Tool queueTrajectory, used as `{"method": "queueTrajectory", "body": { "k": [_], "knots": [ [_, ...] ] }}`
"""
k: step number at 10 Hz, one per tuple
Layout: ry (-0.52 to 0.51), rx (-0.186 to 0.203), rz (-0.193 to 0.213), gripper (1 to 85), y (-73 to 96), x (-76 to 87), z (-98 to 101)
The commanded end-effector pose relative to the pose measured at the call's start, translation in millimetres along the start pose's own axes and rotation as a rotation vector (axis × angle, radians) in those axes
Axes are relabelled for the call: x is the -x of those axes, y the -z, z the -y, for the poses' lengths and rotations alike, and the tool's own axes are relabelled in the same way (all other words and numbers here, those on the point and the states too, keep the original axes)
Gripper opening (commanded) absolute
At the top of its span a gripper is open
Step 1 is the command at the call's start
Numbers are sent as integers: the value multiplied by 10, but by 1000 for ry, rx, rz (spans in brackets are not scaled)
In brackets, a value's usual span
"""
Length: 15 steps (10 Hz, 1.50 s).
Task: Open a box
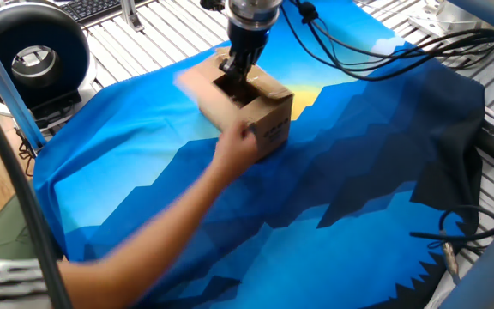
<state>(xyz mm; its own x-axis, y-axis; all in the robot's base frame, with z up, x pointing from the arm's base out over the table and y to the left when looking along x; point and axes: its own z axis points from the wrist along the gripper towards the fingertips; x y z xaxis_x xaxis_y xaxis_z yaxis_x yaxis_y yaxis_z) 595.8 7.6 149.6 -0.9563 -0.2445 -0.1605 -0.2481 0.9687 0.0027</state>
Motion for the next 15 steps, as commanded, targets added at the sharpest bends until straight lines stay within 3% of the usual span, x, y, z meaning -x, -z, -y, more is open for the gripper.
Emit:
{"method": "queueTrajectory", "body": {
  "k": [1,4,5,6,9,13,15],
  "knots": [
    [27,-7,-1,13,39,-8,187],
    [48,-51,-13,13,104,-41,364],
    [25,-43,-24,13,123,-70,341],
    [-25,9,-28,13,136,-58,155],
    [-83,15,-15,13,145,37,-157],
    [-68,18,22,13,-134,130,-111],
    [-60,14,23,13,-177,119,-46]
  ]
}}
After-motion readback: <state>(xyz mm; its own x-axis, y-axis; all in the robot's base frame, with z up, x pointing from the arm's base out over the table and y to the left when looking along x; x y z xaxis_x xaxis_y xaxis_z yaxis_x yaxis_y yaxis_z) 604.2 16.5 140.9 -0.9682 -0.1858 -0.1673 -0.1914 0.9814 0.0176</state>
